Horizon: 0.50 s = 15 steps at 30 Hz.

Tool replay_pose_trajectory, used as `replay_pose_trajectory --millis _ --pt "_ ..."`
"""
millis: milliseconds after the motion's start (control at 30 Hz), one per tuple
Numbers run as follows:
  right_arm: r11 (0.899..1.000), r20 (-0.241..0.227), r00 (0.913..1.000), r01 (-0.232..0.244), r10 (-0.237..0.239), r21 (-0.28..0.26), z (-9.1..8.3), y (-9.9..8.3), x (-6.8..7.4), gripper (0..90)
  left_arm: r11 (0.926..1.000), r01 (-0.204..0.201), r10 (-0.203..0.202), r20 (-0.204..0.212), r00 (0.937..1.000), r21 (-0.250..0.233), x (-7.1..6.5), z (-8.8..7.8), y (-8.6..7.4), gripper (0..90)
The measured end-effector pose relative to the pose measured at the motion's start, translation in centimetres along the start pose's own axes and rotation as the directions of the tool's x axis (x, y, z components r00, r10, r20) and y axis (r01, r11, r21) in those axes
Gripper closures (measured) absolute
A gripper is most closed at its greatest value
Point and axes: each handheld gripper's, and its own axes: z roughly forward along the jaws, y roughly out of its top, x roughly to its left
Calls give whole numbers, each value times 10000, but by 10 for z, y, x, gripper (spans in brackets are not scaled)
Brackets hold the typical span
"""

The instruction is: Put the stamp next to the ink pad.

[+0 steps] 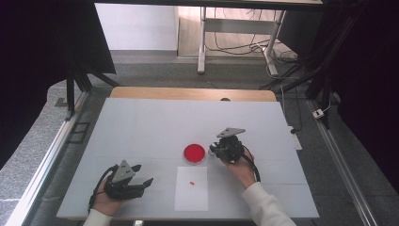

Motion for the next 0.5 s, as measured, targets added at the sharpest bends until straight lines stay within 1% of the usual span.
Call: replay_pose_trajectory --millis 67,100,133,167,233,267,333,433,500 --pt "10000 2 10000 -6 6 8 0 0 1 746 10000 -10 10 10 10000 6 0 0 0 323" --pt "10000 -20 10000 14 -14 6 0 0 1 710 10000 -25 25 20 10000 8 -1 0 0 322" --pt "9999 -22 10000 48 -48 -99 0 0 1 648 10000 -27 27 22 10000 4 -1 0 0 322" --pt "9998 -34 10000 47 -48 -190 0 0 1 607 10000 -27 27 27 10000 5 -1 0 0 322" --pt "9991 -45 10000 68 -70 -429 -3 1 1 543 10000 -8 8 25 10000 3 -1 0 0 322" --pt "9981 -157 9998 92 -101 -608 -4 0 0 507 10000 10 -10 33 10000 -3 0 0 0 322" --pt "9960 -331 9992 172 -201 -877 -9 0 -1 464 10000 32 -32 23 10000 -19 0 0 0 322" --pt "9926 -402 9989 201 -251 -1201 -14 -1 -2 442 10000 9 -9 18 10000 -12 0 0 0 322" --pt "9906 -597 9980 139 -222 -1363 -16 -2 -4 432 10000 -1 1 6 10000 16 0 0 -1 321"
